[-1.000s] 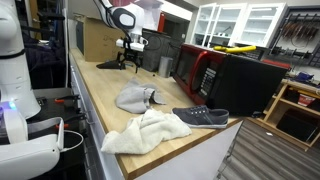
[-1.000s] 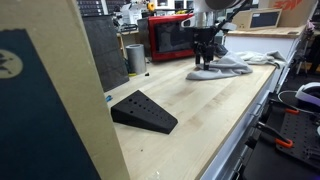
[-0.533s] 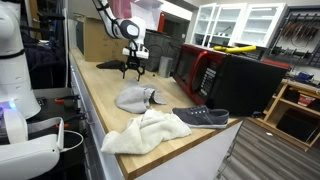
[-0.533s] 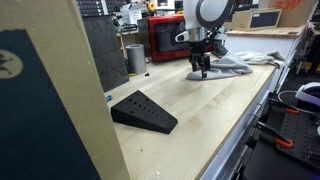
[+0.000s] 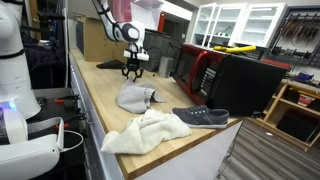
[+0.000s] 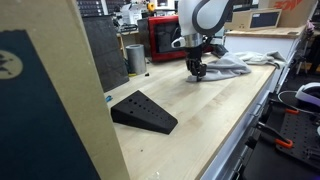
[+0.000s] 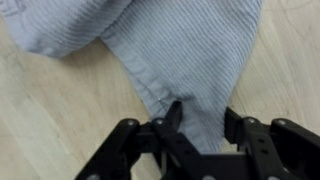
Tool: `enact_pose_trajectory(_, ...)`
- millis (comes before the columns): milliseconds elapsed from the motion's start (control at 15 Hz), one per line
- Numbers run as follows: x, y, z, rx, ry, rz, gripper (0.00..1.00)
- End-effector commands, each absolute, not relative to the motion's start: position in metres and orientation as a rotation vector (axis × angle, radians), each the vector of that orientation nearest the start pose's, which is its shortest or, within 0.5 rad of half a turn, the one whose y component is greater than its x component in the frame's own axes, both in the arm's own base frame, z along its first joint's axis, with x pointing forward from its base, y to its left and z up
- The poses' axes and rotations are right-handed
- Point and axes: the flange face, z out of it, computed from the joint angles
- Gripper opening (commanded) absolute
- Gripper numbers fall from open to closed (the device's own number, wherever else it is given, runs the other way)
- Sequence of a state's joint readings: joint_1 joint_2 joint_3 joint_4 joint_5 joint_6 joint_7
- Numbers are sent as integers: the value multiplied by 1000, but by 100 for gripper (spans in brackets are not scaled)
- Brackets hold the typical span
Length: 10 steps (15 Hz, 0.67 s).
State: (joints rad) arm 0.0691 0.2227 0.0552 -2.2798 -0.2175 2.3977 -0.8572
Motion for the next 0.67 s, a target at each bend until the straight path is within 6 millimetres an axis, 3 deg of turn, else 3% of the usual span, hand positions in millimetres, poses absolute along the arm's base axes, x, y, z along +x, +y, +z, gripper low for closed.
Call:
enact_pose_trajectory(0, 521, 99, 264, -2652, -1844, 162, 6)
enact_pose_trajectory(133, 522, 133, 277, -2620, -1897, 98, 0)
enact_pose_trajectory(400, 527, 213, 297, -2549, -1986, -29, 1)
enact_pose_trajectory(600, 532, 260, 309, -2519, -2028, -104, 1)
